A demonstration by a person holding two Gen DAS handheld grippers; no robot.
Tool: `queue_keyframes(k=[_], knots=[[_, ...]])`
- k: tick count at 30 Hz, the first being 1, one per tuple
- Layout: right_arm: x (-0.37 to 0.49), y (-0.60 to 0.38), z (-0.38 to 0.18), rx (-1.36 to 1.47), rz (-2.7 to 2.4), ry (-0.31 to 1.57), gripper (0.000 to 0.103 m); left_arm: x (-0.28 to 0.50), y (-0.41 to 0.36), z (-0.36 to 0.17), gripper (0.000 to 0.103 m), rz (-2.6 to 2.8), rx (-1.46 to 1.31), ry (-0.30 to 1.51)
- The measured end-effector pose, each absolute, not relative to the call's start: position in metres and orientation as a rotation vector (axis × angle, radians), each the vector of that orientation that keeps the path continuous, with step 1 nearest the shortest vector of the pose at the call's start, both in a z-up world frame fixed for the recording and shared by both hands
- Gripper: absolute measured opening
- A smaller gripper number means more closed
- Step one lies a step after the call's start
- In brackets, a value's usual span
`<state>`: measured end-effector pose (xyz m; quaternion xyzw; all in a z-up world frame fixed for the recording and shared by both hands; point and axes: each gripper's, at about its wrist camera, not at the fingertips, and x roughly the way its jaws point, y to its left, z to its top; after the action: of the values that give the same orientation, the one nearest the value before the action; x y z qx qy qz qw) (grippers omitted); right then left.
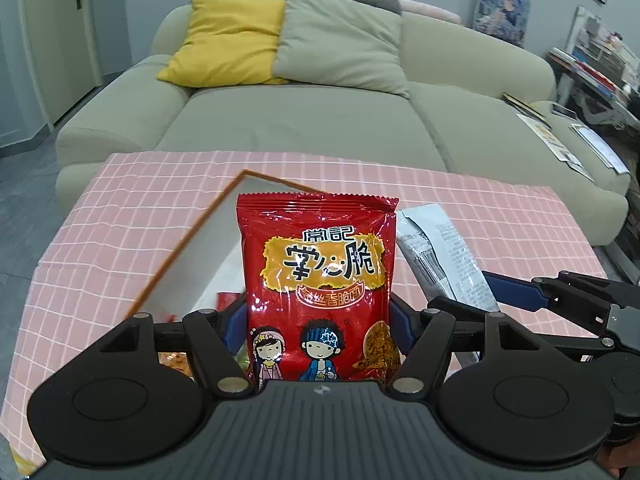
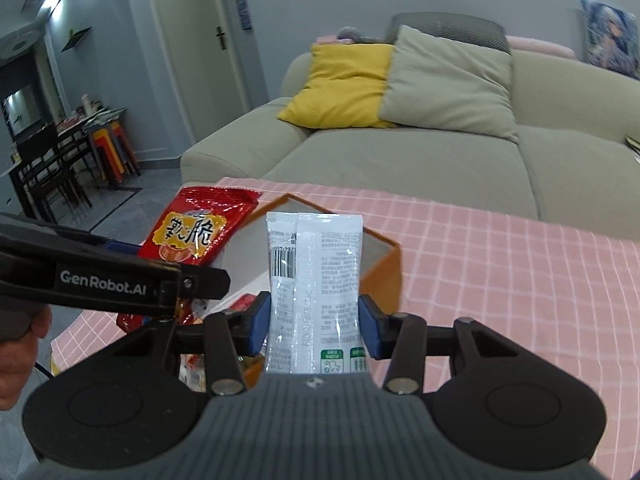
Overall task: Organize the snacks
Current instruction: 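Lift and carry the chip bag and white bar over the box with both grippers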
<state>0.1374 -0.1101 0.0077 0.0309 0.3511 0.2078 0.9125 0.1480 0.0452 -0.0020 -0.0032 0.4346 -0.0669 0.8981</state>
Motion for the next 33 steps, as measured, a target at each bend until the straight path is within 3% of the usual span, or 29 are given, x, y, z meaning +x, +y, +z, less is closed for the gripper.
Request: queue_keyframes(k=[19, 33], knots=[[0.256, -0.032, -0.049, -0.287, 0.488, 0.793, 0.044, 0.209, 0.087, -0.071, 0.078, -0.075, 0.026, 1.125], [0.29, -0.007, -0.097, -0.479, 0.572, 0.877, 0.044, 0.237, 0.08, -0.108, 0.078, -0.102, 0.15, 1.251]])
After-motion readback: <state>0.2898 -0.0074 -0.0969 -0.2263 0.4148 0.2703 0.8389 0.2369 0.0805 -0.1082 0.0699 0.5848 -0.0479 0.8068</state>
